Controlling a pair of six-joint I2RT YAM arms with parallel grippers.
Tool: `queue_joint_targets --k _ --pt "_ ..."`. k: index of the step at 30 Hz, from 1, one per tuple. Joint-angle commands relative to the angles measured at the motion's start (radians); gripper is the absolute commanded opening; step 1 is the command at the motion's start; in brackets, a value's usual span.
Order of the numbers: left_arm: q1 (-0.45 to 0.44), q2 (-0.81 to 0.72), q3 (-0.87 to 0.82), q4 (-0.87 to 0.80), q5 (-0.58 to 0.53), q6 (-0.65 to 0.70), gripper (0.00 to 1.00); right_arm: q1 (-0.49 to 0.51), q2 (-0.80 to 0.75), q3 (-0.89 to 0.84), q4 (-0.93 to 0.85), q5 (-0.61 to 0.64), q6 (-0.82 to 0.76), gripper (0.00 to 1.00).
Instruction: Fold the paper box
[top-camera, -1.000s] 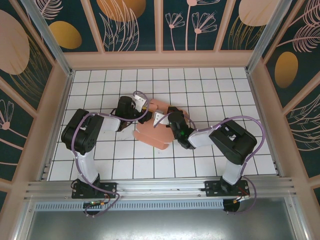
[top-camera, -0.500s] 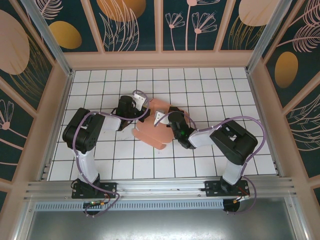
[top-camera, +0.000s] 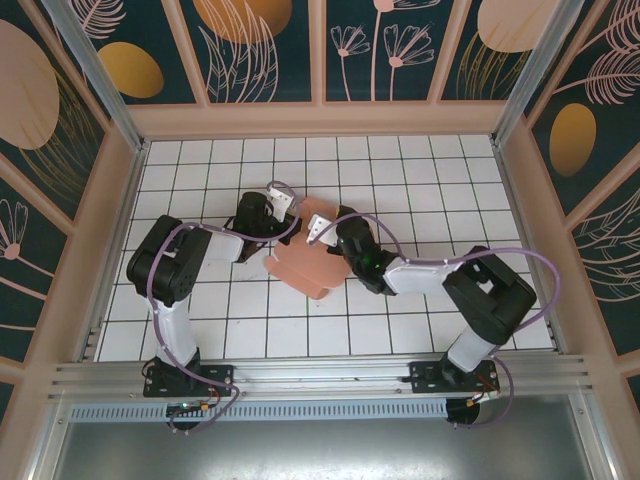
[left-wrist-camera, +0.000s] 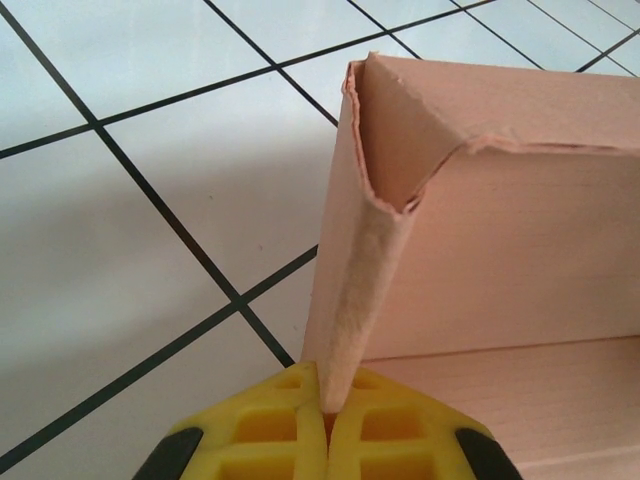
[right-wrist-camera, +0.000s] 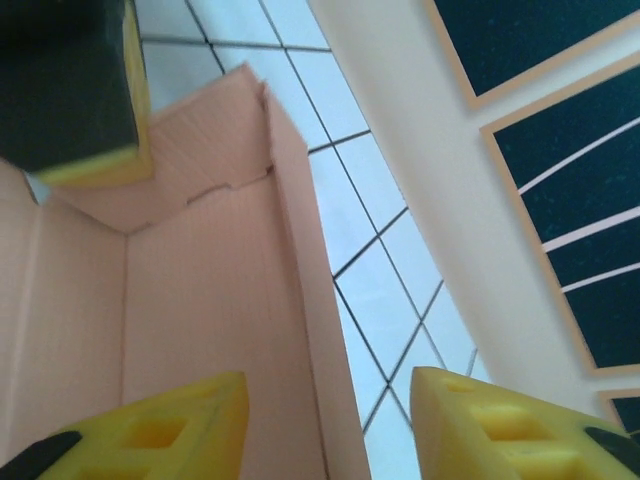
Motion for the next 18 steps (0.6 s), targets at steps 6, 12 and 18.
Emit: queue_joint_targets --k 6,12,18 --pt "-0.038 0.004 -0.064 0.118 -0.084 0.005 0.04 -0.067 -0.242 0.084 -0.149 -0.286 0.634 0.55" --pt "-0.099 -0.036 -0.115 0.168 -0.183 0.000 0.04 -0.197 -0.168 0.226 -0.358 -0.414 1.172 0.59" --pt "-0.138 -0.076 -0.169 0.198 -0.226 -0.031 0.03 -0.238 -0.032 0.371 -0.532 -0.544 1.275 0.59"
